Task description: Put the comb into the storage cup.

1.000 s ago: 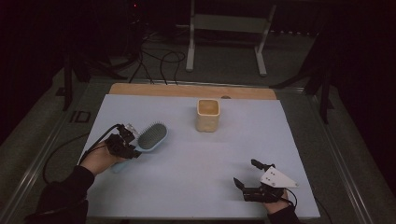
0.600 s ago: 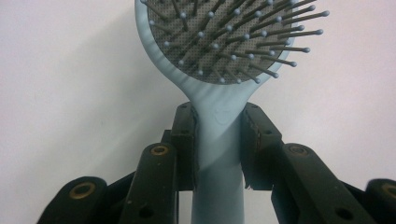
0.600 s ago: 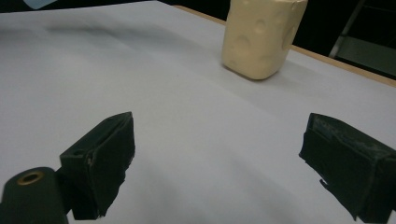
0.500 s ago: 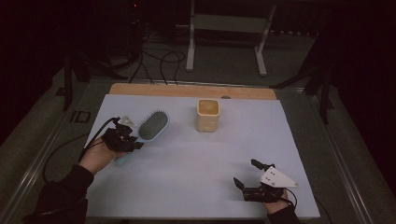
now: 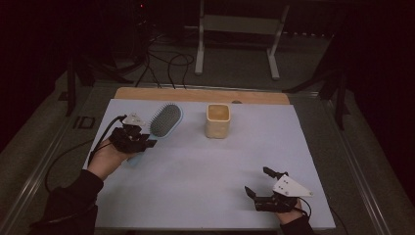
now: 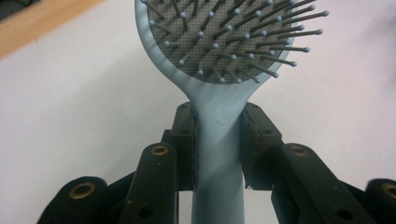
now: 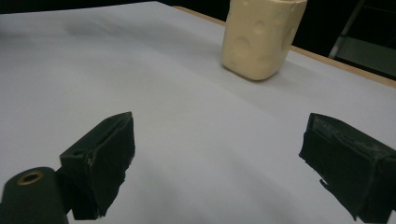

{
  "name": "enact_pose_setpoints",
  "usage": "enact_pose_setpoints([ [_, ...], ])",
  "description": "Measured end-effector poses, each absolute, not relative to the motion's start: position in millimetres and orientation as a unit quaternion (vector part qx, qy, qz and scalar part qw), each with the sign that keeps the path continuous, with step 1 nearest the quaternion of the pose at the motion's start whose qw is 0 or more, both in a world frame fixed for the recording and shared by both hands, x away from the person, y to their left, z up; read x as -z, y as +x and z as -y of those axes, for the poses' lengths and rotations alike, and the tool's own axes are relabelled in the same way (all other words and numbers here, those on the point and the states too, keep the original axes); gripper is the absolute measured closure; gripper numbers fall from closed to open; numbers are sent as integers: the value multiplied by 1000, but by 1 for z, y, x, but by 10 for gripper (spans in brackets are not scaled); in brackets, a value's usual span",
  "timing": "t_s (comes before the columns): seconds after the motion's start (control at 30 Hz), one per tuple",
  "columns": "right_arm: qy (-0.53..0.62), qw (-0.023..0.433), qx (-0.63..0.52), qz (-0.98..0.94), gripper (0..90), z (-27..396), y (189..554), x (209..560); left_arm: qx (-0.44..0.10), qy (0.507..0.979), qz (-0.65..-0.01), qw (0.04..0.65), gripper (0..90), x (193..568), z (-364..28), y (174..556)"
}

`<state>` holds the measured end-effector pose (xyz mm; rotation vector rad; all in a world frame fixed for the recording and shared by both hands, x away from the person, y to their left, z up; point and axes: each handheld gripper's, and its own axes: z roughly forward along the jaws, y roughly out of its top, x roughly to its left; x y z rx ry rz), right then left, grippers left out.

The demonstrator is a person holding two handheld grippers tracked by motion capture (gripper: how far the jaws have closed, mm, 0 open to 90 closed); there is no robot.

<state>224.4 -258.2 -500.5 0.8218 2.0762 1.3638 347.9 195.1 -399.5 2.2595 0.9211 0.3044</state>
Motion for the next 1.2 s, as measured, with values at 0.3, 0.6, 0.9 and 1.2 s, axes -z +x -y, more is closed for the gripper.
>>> enact_pose_setpoints([
  [0.3,303,259,-504,-766,95,258,224,500,-122,863,-342,350,700,394,-180,351],
  [0.6,303,260,-503,-766,95,259,224,500,-131,856,-328,378,700,377,-168,353],
  [0.9,304,261,-503,-766,95,259,224,500,-140,845,-319,405,700,363,-153,359],
  [1.2,305,260,-504,-766,95,259,224,500,-151,839,-311,419,700,353,-132,367],
])
